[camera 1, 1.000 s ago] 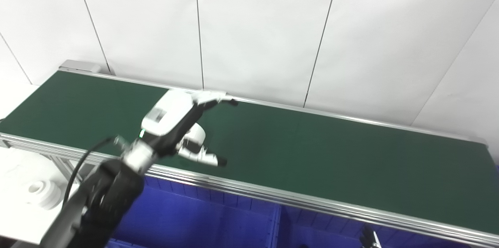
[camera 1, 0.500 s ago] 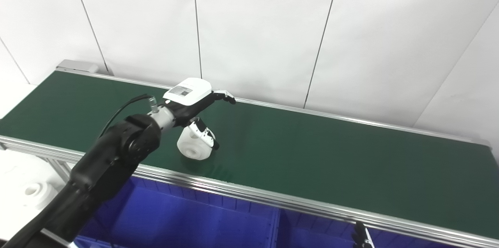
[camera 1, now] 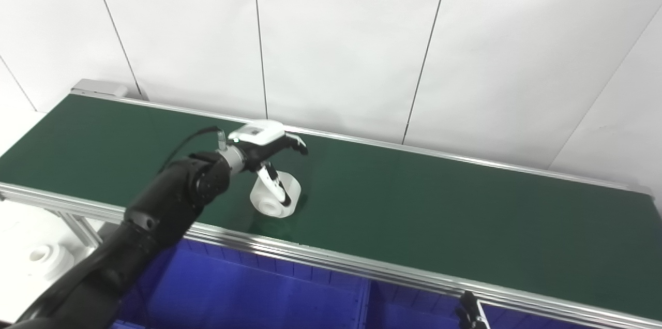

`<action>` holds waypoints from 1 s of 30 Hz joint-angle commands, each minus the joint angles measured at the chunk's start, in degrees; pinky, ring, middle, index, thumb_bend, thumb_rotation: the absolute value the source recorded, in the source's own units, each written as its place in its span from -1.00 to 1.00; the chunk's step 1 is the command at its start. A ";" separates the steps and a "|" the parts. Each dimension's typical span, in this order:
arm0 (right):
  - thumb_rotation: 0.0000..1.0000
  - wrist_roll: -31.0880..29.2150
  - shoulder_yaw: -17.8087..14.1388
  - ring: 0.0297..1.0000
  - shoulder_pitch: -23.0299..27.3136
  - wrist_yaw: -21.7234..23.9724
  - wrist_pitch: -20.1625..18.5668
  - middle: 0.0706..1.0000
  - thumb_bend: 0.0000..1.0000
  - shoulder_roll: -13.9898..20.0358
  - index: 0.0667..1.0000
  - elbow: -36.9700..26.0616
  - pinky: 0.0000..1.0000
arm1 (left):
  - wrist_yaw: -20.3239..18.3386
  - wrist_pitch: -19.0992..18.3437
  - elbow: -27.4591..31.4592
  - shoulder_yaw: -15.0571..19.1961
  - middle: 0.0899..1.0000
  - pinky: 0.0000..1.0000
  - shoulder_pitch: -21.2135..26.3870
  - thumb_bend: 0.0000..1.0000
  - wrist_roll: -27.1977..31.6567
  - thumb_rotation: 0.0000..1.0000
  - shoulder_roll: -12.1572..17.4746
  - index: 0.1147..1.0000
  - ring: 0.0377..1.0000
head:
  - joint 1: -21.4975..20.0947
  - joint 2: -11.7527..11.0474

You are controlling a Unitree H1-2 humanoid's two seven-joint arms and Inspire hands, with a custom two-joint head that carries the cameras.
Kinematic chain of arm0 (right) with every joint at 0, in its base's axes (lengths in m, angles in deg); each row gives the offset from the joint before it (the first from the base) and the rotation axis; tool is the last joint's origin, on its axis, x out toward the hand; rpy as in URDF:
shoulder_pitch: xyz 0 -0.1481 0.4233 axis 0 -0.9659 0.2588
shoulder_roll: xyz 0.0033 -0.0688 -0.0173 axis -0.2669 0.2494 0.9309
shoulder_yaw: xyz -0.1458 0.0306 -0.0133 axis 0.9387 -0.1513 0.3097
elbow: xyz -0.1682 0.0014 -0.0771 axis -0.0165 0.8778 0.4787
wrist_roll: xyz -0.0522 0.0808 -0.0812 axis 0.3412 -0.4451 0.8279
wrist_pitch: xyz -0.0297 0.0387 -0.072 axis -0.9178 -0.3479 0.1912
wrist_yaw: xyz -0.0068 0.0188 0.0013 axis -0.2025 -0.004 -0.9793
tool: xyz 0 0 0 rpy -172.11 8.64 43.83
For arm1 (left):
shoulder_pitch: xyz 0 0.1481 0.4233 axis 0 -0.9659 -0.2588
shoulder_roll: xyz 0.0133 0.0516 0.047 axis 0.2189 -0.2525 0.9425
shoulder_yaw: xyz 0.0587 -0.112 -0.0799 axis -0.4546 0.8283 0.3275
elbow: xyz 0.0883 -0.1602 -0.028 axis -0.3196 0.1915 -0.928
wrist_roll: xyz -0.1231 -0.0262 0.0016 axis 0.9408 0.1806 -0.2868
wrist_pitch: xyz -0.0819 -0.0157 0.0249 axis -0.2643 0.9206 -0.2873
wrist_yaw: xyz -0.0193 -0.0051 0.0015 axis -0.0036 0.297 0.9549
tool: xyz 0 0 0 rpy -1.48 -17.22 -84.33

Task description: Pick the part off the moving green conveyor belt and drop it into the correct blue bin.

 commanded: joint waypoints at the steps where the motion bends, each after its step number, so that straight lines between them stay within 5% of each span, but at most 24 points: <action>1: 0.99 -0.08 0.24 0.93 -0.16 0.05 3.16 0.96 0.78 -0.25 0.99 -2.04 0.95 | 1.55 -1.54 0.72 -0.01 0.66 0.51 2.48 0.93 -0.24 -0.53 0.27 0.54 0.67 | -0.17 0.21; 8: 0.99 0.43 0.96 0.94 -1.00 0.11 3.14 0.99 0.71 0.12 1.00 -3.89 0.96 | -0.55 -4.85 0.09 -2.77 0.70 0.54 2.49 0.97 -0.26 -0.31 -0.45 0.60 0.72 | -0.82 1.14; 19: 0.97 0.19 1.28 0.94 -1.60 0.51 3.18 0.98 0.72 0.60 1.00 -5.10 0.95 | -2.85 -5.02 -0.55 -7.06 0.65 0.56 2.94 1.00 -1.38 -0.30 0.30 0.52 0.72 | -1.42 2.24; 26: 0.94 -0.06 1.33 0.93 -1.84 0.86 3.19 0.97 0.66 0.78 0.99 -5.42 0.92 | 1.57 -3.70 -2.41 -11.54 0.34 0.18 4.75 1.00 -8.64 -0.55 0.95 0.29 0.33 | -1.37 2.69; 28: 0.95 0.19 1.38 0.93 -1.81 0.84 3.18 0.97 0.66 0.84 0.99 -5.44 0.91 | 2.62 -3.29 -3.12 -11.16 0.28 0.16 4.80 0.94 -8.05 -0.64 0.47 0.15 0.30 | -1.43 2.70; 30: 0.95 0.41 1.40 0.93 -1.79 0.76 3.18 0.97 0.67 0.89 0.99 -5.48 0.91 | 5.29 -1.73 -4.30 -9.13 0.10 0.03 3.93 0.19 -4.69 -0.82 -0.84 -0.11 0.09 | -1.51 2.72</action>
